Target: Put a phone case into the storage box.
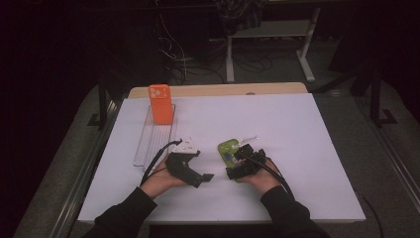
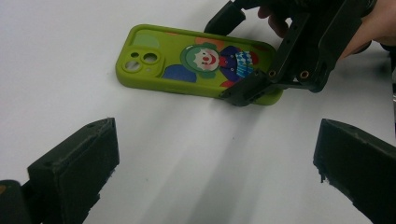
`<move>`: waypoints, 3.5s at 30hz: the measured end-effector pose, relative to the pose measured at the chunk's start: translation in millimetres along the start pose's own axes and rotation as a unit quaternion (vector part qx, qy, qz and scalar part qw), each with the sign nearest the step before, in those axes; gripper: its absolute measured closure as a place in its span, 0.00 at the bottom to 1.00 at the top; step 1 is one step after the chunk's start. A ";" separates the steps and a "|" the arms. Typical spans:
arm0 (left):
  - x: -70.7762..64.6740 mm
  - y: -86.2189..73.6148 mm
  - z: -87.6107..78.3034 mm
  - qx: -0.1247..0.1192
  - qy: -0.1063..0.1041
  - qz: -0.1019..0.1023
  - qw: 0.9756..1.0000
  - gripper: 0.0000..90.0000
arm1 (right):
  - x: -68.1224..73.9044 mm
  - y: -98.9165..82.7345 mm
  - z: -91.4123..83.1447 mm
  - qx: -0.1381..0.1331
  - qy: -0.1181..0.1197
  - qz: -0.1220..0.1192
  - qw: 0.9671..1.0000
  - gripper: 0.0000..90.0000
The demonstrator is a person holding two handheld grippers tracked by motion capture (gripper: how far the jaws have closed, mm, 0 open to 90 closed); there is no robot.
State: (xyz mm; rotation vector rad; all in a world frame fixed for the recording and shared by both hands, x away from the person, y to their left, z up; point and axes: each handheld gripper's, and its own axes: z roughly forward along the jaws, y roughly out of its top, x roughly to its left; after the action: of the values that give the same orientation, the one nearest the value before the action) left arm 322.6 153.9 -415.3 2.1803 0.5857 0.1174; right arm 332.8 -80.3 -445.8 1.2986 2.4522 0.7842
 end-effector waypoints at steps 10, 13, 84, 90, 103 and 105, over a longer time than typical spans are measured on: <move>-0.7 0.0 0.6 0.001 0.001 -0.001 1.000 0.00 | 2.4 -1.4 -1.4 -0.002 -0.010 0.016 1.000 0.15; -1.1 0.0 0.9 0.001 0.002 -0.003 1.000 0.00 | 1.8 -1.5 -1.7 -0.003 -0.010 0.015 1.000 0.15; -0.7 54.7 8.9 0.074 -0.138 0.187 0.970 0.07 | -2.2 47.2 -47.4 -0.003 0.254 -0.355 0.900 0.17; 0.5 53.0 8.7 0.083 -0.145 0.191 0.967 0.12 | 3.0 49.1 -48.7 -0.010 0.261 -0.362 0.895 0.17; 1.6 50.4 8.4 0.097 -0.151 0.192 0.965 0.14 | 1.8 49.1 -51.0 -0.014 0.263 -0.362 0.894 0.17; 1.4 49.9 8.7 0.099 -0.151 0.190 0.965 0.14 | 1.9 49.1 -50.9 -0.014 0.264 -0.362 0.894 0.17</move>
State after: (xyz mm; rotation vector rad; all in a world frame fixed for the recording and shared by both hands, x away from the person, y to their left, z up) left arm 344.6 122.0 -382.7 2.4224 0.0016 -0.0738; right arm 342.0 -73.7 -376.0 0.0649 2.9786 1.0204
